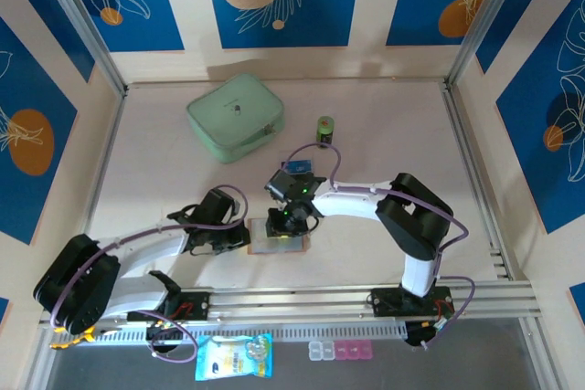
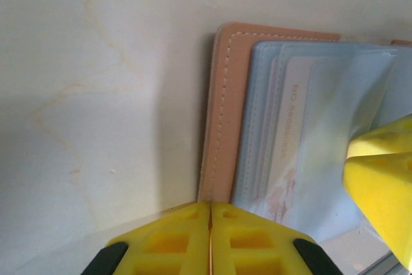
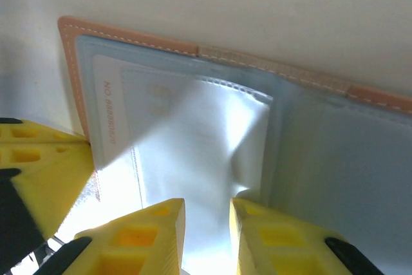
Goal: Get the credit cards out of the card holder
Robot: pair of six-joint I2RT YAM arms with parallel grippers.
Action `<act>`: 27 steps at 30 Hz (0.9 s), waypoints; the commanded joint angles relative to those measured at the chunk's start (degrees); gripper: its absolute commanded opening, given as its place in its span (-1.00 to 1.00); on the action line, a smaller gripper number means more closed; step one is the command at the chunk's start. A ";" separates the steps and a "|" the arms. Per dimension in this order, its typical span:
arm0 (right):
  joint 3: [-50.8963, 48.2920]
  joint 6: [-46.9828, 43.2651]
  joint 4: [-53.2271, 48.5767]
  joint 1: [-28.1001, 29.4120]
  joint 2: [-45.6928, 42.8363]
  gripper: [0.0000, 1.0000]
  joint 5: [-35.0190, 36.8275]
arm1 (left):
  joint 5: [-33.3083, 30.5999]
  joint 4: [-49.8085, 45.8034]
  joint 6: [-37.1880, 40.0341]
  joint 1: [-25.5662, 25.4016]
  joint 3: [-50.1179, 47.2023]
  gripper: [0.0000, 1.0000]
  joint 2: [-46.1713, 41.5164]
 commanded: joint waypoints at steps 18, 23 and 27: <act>-9.07 3.40 13.76 -3.23 -2.20 -0.50 -8.80 | 4.96 4.38 -4.08 0.13 4.94 -0.47 -0.52; -11.48 4.77 17.90 -4.29 -2.52 -0.51 -10.76 | 6.21 8.80 -5.91 -0.34 4.53 -0.34 3.65; -13.46 6.04 21.29 -5.12 -2.77 -0.51 -12.37 | 5.51 8.54 -5.79 -0.36 4.69 -0.33 5.47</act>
